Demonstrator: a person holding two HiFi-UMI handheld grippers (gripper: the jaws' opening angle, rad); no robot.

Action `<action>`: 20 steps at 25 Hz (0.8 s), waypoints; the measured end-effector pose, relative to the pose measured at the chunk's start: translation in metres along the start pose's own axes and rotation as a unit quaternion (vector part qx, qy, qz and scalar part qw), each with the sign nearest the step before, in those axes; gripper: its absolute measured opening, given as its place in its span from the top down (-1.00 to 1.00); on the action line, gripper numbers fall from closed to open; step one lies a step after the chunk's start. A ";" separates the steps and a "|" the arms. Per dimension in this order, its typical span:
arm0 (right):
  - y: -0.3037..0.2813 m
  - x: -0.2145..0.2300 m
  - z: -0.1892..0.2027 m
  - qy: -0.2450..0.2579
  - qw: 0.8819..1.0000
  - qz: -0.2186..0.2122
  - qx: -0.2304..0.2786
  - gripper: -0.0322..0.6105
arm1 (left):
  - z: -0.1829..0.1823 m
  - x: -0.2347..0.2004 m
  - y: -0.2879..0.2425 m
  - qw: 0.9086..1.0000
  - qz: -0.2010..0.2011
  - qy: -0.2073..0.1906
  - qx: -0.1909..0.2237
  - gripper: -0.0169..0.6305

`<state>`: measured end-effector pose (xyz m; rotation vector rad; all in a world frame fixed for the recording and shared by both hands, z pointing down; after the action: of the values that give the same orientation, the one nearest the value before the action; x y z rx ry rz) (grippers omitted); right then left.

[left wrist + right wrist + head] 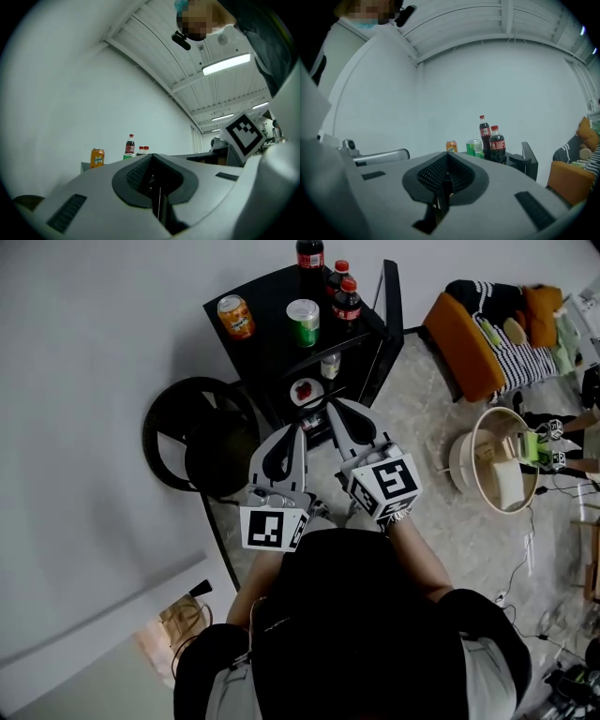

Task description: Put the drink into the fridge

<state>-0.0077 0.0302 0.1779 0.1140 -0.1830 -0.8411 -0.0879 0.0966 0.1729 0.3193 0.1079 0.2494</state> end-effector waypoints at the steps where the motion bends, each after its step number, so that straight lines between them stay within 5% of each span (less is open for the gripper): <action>1: 0.000 -0.001 0.001 -0.001 1.000 0.000 -0.001 0.85 | 0.000 -0.002 0.002 1.000 -0.003 -0.001 -0.001 0.92; 20: -0.022 0.020 0.017 -0.010 1.000 -0.010 -0.016 0.85 | 0.020 -0.024 0.000 0.998 -0.046 -0.010 -0.028 0.92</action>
<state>-0.0138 0.0003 0.1935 0.0773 -0.1862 -0.8656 -0.1079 0.0844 0.1929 0.2597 0.0947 0.1580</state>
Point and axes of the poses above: the fingertips, and each gripper's own axes: y backward along the fingers, x to its right, z out of its underside, the point moved 3 cm from there along y, backward along the fingers, and after that the axes turned 10 degrees about x, right-handed, at the moved point
